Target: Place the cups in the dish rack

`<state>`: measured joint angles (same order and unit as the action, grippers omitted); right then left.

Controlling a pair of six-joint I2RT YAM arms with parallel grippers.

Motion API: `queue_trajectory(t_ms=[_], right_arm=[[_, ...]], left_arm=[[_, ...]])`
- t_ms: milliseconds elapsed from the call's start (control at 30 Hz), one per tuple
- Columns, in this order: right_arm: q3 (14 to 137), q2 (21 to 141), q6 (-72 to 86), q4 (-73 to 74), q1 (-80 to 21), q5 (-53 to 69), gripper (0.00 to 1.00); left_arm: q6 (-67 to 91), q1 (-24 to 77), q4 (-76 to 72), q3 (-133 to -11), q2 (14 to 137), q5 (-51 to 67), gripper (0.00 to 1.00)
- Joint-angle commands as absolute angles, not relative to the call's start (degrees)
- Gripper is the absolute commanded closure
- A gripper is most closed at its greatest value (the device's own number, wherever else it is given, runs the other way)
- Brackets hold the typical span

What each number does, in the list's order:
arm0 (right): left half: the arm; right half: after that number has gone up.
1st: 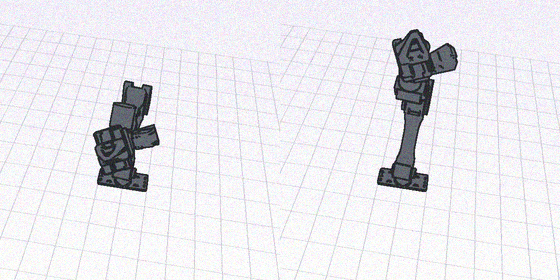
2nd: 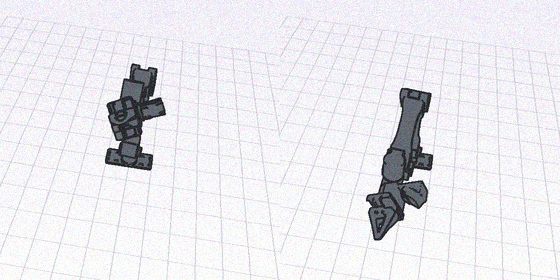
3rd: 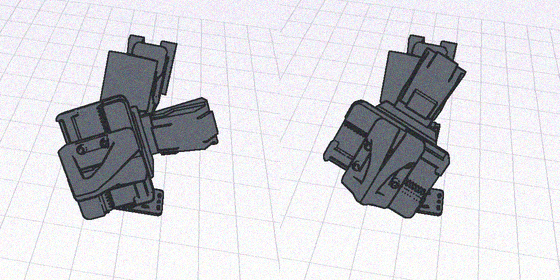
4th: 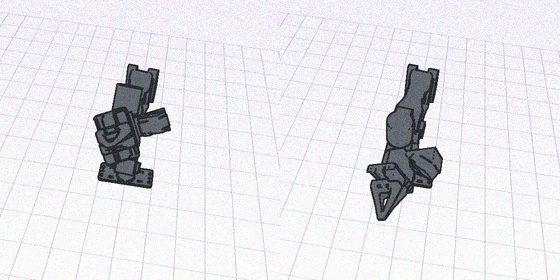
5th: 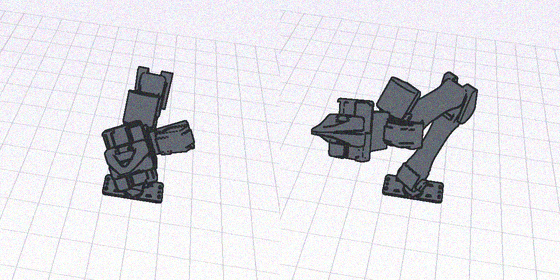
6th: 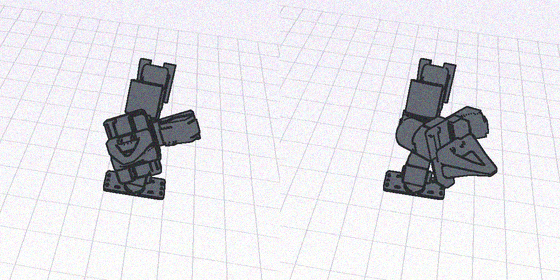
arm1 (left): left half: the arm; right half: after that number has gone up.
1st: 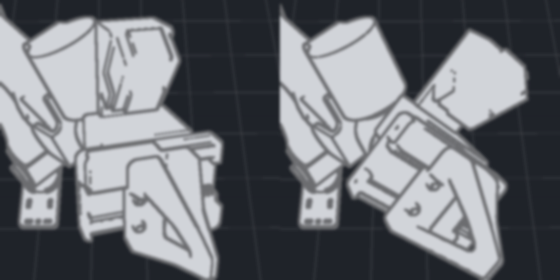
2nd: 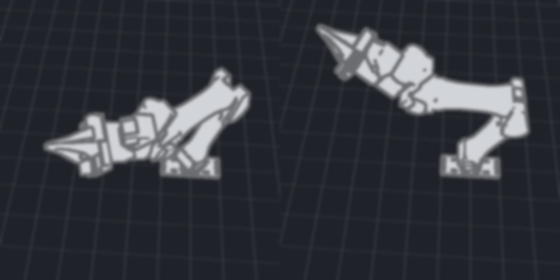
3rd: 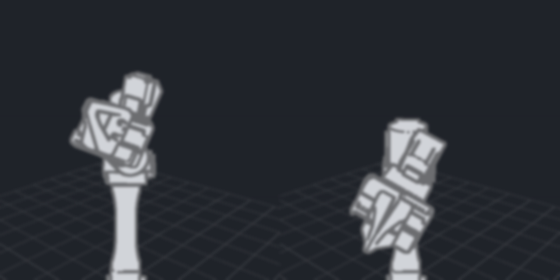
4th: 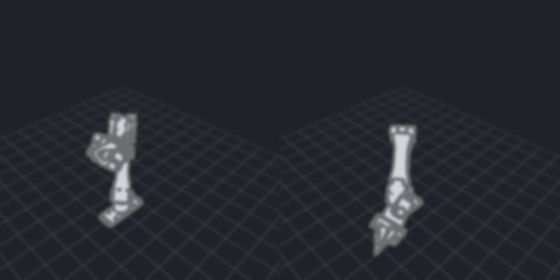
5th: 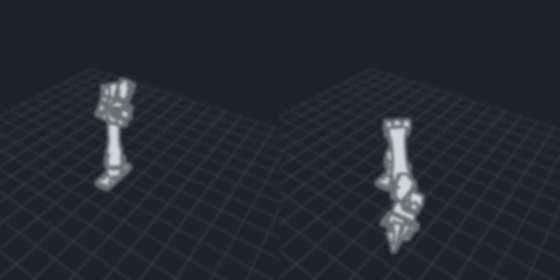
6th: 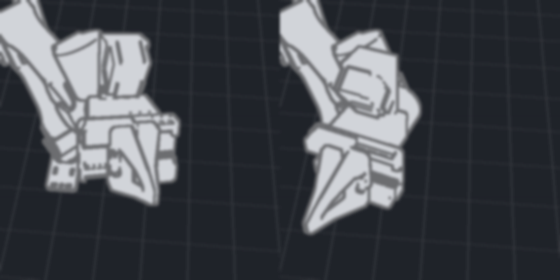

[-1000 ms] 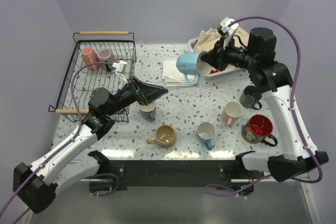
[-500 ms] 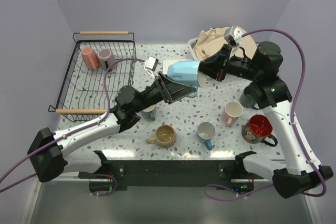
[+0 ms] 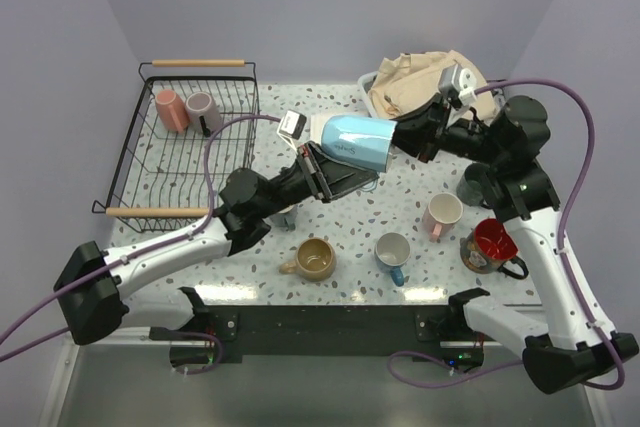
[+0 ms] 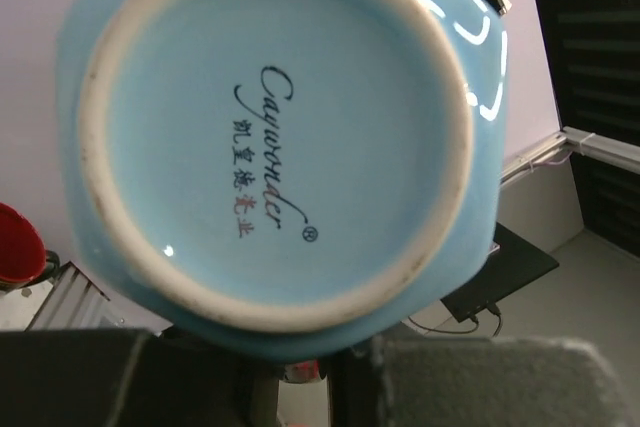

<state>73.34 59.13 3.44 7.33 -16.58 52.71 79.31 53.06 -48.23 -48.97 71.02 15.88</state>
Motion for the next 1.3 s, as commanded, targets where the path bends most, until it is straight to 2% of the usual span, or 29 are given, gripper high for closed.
queue_trajectory(t_ms=[0,67,100,167,200,233,333,467,500,567,600,700,800,967,1267], right_arm=[[69.7,57.39,-2.89,12.56,-17.58,58.8,0.94],[69.17,56.69,-4.04,13.44,-17.58,58.54,0.85],[68.91,56.43,-4.48,13.97,-17.32,58.27,0.68],[68.82,55.81,-5.53,15.47,-17.05,57.31,0.47],[68.64,55.46,-5.71,15.73,-16.53,56.7,0.28],[68.64,55.2,-5.89,16.6,-16.35,56.17,0.22],[68.03,54.32,-6.77,18.01,-15.03,54.67,0.14],[65.84,53.26,-7.38,18.98,-13.63,51.42,0.06],[64.18,53.0,-7.47,19.07,-13.1,49.15,0.04],[61.97,52.74,-7.64,18.72,-12.75,47.29,0.01],[59.7,52.82,-7.91,18.72,-12.57,45.89,0.01],[54.78,53.0,-8.0,16.97,-11.96,44.04,0.01],[50.99,53.17,-7.56,14.25,-9.94,43.15,0.01],[49.05,53.79,-9.75,14.15,-7.74,42.28,0.01],[48.78,53.61,-15.46,17.4,-7.38,38.32,0.01]], left_arm=[[74.54,52.47,-54.5,-51.33,66.1,11.95,1.0],[71.47,52.38,-51.95,-50.45,63.65,11.17,1.0],[70.5,52.21,-50.81,-49.93,62.76,10.64,1.0],[68.39,51.25,-47.38,-47.73,59.6,9.49,1.0],[67.86,50.72,-45.46,-45.81,58.37,9.14,1.0],[67.16,49.93,-44.4,-44.75,56.01,8.71,1.0],[65.58,45.8,-38.78,-41.14,51.0,9.14,1.0],[57.86,39.56,-24.03,-41.21,45.19,7.57,1.0],[55.05,39.29,-16.16,-43.66,44.39,6.25,1.0],[44.77,38.94,-5.59,-48.31,44.47,0.2,1.0],[41.08,39.02,4.64,-53.39,45.26,-2.87,1.0],[31.4,38.85,13.86,-58.95,47.46,-11.67,1.0],[24.64,38.32,17.21,-61.86,48.86,-20.1,1.0],[18.73,34.12,18.28,-64.95,52.73,-23.99,1.0],[16.08,13.39,13.89,-69.34,64.06,-6.26,1.0]])
